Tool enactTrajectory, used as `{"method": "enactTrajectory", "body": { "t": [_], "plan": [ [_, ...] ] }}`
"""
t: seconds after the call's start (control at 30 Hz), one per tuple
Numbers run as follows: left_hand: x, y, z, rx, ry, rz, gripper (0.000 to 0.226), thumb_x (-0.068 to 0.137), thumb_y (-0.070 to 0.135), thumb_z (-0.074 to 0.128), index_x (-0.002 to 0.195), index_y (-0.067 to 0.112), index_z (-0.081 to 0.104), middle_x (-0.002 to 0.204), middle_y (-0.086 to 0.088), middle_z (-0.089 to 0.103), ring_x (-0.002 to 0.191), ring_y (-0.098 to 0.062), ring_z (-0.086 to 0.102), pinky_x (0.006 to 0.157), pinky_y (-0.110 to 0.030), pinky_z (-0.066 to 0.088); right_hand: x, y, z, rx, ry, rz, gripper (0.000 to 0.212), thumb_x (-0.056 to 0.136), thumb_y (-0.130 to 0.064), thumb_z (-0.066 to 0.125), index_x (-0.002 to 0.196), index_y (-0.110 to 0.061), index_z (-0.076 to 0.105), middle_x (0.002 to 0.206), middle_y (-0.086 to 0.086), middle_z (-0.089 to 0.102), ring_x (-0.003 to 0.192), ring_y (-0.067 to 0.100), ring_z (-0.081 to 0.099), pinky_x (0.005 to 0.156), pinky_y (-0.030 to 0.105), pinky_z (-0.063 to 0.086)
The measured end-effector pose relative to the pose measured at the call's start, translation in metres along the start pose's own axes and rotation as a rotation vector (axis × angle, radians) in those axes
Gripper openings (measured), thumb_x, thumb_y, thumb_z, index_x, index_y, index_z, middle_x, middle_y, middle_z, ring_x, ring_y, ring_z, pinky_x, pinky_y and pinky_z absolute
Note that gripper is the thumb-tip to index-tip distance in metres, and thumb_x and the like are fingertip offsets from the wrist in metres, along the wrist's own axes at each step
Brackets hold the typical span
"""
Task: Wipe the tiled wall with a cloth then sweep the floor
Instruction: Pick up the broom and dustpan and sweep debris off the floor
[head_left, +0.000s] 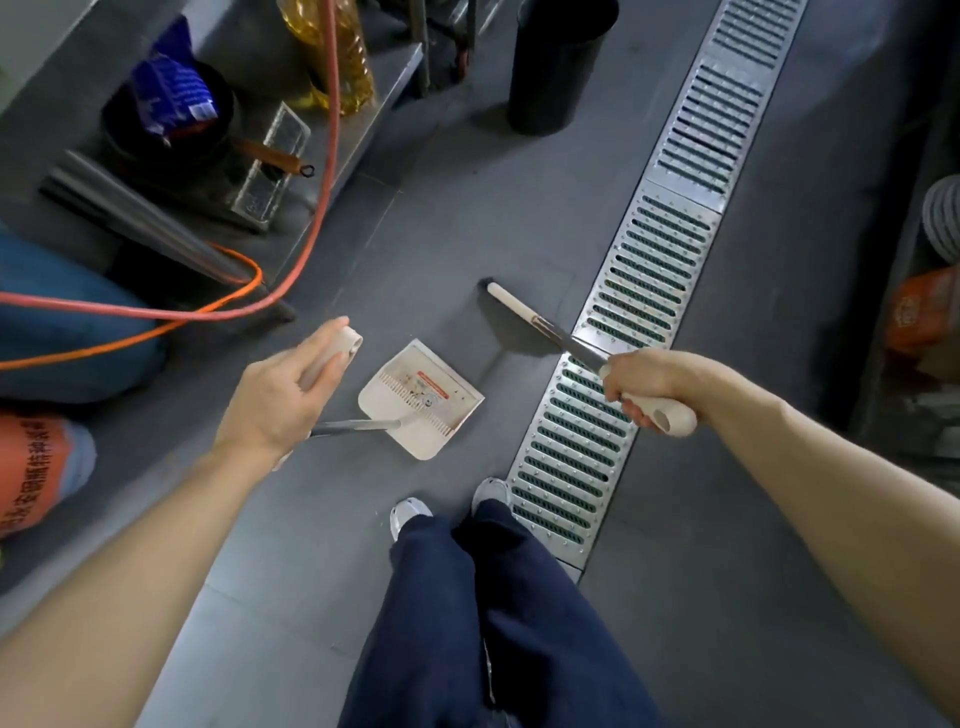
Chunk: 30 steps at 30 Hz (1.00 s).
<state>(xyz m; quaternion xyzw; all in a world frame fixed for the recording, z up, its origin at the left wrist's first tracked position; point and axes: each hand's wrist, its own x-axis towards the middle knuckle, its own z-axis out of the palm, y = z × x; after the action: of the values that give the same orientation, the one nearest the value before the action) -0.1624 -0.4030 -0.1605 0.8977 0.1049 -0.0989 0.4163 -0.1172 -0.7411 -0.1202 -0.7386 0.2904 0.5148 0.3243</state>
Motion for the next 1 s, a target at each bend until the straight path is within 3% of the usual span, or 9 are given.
{"method": "enactTrajectory", "body": {
  "t": [0.1, 0.17, 0.27, 0.53, 0.73, 0.87, 0.93, 1.0],
  "plan": [
    [-0.006, 0.0, 0.014, 0.049, -0.026, 0.031, 0.038, 0.09, 0.042, 0.055, 0.127, 0.033, 0.056, 0.121, -0.008, 0.064, 0.115, -0.026, 0.057, 0.098, -0.039, 0.044, -0.008, 0.023, 0.03, 0.067, -0.064, 0.006, 0.03, 0.093, -0.004, 0.04, 0.123, -0.008, 0.042, 0.06, 0.005, 0.048, 0.031, 0.006, 0.042, 0.032, 0.016, 0.036],
    [-0.009, 0.003, 0.018, 0.042, -0.023, 0.059, 0.05, 0.083, 0.056, 0.045, 0.126, 0.033, 0.057, 0.117, -0.009, 0.066, 0.11, -0.028, 0.06, 0.094, -0.043, 0.047, -0.016, 0.027, 0.056, 0.095, -0.108, -0.014, 0.039, 0.093, -0.003, 0.04, 0.132, -0.01, 0.038, 0.062, 0.005, 0.049, 0.037, 0.008, 0.044, 0.035, 0.019, 0.039],
    [-0.007, 0.006, 0.021, 0.076, -0.02, 0.103, 0.059, 0.078, 0.059, 0.037, 0.127, 0.031, 0.056, 0.112, -0.013, 0.067, 0.105, -0.031, 0.061, 0.091, -0.043, 0.047, -0.03, 0.02, 0.093, 0.08, -0.162, -0.074, 0.046, 0.093, 0.0, 0.037, 0.138, -0.002, 0.032, 0.061, 0.008, 0.047, 0.045, 0.013, 0.043, 0.039, 0.024, 0.039],
    [-0.026, -0.014, 0.003, 0.075, -0.002, 0.064, 0.057, 0.079, 0.062, 0.035, 0.128, 0.039, 0.052, 0.113, -0.006, 0.067, 0.104, -0.03, 0.061, 0.087, -0.042, 0.048, -0.063, -0.007, 0.098, 0.221, -0.254, -0.019, 0.053, 0.088, -0.002, 0.044, 0.14, -0.006, 0.039, 0.047, 0.003, 0.041, 0.029, 0.007, 0.037, 0.03, 0.011, 0.032],
    [-0.056, -0.046, -0.033, 0.055, 0.084, -0.001, 0.039, 0.091, 0.04, 0.054, 0.129, 0.032, 0.054, 0.117, -0.002, 0.066, 0.1, -0.03, 0.062, 0.083, -0.042, 0.051, -0.076, -0.037, 0.115, 0.02, -0.17, -0.129, 0.045, 0.087, -0.006, 0.047, 0.132, -0.009, 0.049, 0.055, 0.004, 0.046, 0.04, 0.01, 0.04, 0.034, 0.016, 0.035],
    [-0.073, -0.075, -0.06, -0.054, 0.142, -0.092, 0.033, 0.091, 0.041, 0.052, 0.124, 0.048, 0.049, 0.12, 0.01, 0.064, 0.098, -0.029, 0.062, 0.07, -0.051, 0.055, -0.062, -0.066, 0.121, 0.01, -0.136, -0.156, 0.04, 0.087, -0.005, 0.046, 0.126, -0.003, 0.05, 0.056, 0.006, 0.047, 0.037, 0.009, 0.041, 0.031, 0.015, 0.035],
    [-0.079, -0.088, -0.071, -0.044, 0.164, -0.116, 0.033, 0.091, 0.042, 0.05, 0.122, 0.05, 0.048, 0.122, 0.009, 0.063, 0.101, -0.029, 0.061, 0.073, -0.052, 0.055, -0.052, -0.082, 0.127, 0.001, -0.123, -0.178, 0.029, 0.087, -0.004, 0.045, 0.115, -0.002, 0.054, 0.056, 0.006, 0.045, 0.032, 0.009, 0.04, 0.03, 0.014, 0.034],
    [-0.085, -0.101, -0.08, -0.024, 0.213, -0.155, 0.035, 0.092, 0.039, 0.051, 0.127, 0.041, 0.052, 0.123, 0.006, 0.063, 0.107, -0.025, 0.06, 0.084, -0.047, 0.053, -0.043, -0.1, 0.139, -0.017, -0.115, -0.195, 0.014, 0.088, -0.003, 0.044, 0.099, -0.006, 0.051, 0.055, 0.006, 0.044, 0.028, 0.008, 0.039, 0.03, 0.013, 0.033]
  ]
}}
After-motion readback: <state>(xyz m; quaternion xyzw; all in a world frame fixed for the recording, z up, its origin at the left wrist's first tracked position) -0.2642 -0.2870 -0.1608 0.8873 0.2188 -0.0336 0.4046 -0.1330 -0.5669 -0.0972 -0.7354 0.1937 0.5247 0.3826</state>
